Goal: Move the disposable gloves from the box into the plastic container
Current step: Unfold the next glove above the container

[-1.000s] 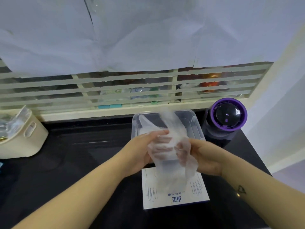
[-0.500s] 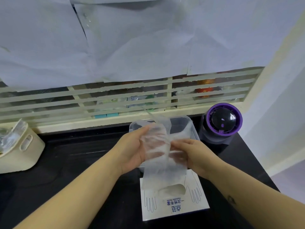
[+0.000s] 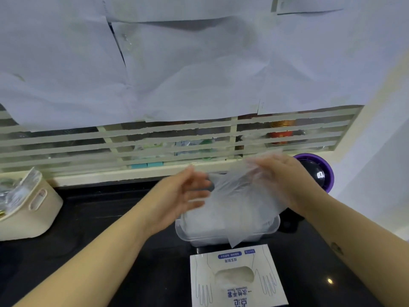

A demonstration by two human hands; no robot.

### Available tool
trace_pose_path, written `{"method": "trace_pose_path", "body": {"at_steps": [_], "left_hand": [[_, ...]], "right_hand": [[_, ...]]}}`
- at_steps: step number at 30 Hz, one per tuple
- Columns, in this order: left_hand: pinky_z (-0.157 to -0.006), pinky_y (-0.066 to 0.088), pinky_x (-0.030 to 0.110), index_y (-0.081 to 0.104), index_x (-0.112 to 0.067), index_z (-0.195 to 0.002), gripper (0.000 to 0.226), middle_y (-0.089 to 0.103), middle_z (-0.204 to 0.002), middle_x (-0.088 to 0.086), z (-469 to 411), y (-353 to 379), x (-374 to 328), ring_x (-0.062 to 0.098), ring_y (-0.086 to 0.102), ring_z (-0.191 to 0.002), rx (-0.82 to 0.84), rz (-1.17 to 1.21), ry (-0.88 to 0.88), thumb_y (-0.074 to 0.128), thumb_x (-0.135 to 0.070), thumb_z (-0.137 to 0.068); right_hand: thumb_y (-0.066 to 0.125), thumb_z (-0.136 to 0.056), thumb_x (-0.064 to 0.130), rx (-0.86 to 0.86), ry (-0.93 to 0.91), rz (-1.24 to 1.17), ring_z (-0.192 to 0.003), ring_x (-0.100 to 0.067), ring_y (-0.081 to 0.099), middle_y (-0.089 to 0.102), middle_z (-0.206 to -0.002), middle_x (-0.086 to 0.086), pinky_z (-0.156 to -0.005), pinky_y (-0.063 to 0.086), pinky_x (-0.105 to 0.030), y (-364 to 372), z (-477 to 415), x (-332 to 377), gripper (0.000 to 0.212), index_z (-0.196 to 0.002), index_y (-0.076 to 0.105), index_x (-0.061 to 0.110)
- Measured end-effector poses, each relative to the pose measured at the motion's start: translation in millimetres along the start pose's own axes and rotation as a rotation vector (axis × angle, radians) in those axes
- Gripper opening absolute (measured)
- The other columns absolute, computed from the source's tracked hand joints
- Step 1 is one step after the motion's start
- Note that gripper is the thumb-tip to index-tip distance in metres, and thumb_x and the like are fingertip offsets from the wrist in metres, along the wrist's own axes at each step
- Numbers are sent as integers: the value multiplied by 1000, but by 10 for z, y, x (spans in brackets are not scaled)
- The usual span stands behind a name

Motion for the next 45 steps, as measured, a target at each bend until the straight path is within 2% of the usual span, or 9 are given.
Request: {"method": "trace_pose_path", "body": {"at_steps": [6, 9, 13, 20, 24, 29, 32, 37, 45], "left_hand": [[-96, 48, 42, 59, -2, -131, 93, 62, -117, 15, -96, 444, 209, 27, 61, -103, 292, 323, -275, 40, -78, -81], [-102, 41, 44, 57, -5, -131, 82, 64, -124, 19, -130, 366, 296, 34, 57, -120, 211, 366, -285, 44, -69, -81], [-92, 49, 44, 62, -13, -127, 45, 66, -122, 18, -180, 238, 438, 29, 63, -114, 117, 469, -285, 37, -37, -99], [-82, 52, 54, 68, -16, -122, 51, 65, -126, 14, -263, 272, 361, 31, 61, -118, 226, 647, -168, 47, -36, -80], [-82, 54, 59, 78, -14, -102, 38, 66, -123, 14, -329, 266, 402, 30, 68, -107, 238, 708, -197, 45, -26, -87], [-89, 49, 60, 64, -15, -128, 44, 61, -131, 16, -413, 157, 432, 31, 63, -114, 212, 723, -171, 38, -30, -97], [-91, 48, 60, 58, -14, -134, 53, 60, -133, 15, -457, -43, 459, 32, 63, -114, 141, 709, -154, 36, -44, -96], [-81, 56, 48, 54, -14, -135, 62, 65, -125, 13, -518, -463, 505, 29, 62, -114, -122, 703, -132, 39, -59, -94], [-94, 48, 31, 58, -25, -115, 18, 62, -108, -6, -335, -1111, -124, 14, 59, -108, -630, 333, 356, 49, -27, -99]], "right_hand": [[63, -90, 22, 487, -570, 611, -107, -1, 55, 65, -111, 8, -99, 38, -10, 916, 420, 486, 9, -96, 65, 16], [66, -87, 32, 584, -731, 803, -133, 2, 32, 52, -137, 10, -104, 9, -1, 1108, 578, 319, 12, -88, 61, 21], [64, -83, 54, 639, -702, 768, -135, 14, 17, 46, -142, 16, -101, 5, 3, 1046, 633, 249, 36, -102, 62, 24], [67, -74, 59, -86, -418, 201, -122, 0, 47, 49, -129, 20, -105, 41, -33, 200, 194, 68, 51, -119, 46, 45], [73, -67, 44, 44, 26, -136, -107, -6, 61, 58, -123, 10, -100, 46, -35, 299, 25, -405, 106, -151, 7, 41], [65, -88, 8, -16, -215, 193, -72, -14, 66, 67, -91, 1, -75, 57, -26, 312, -37, -52, 80, -143, 23, 47], [56, -93, 3, 132, -354, 484, -71, -12, 63, 59, -103, 21, -71, 54, -18, 494, -57, 226, 57, -127, 42, 46], [49, -96, 7, 277, -462, 766, -80, 24, 48, 51, -137, 13, -78, 34, 5, 734, -158, 489, 46, -137, 50, 28], [56, -94, 13, 364, -422, 736, -63, -18, 59, 37, -70, 41, -72, 50, -12, 807, -240, 682, 45, -135, 52, 32]]}}
Point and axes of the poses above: each hand's wrist, its own z-axis away from the middle knuckle, its own y-axis out of the palm, x = y × z, the point moved 9 cm from there along -z, towards the middle knuckle
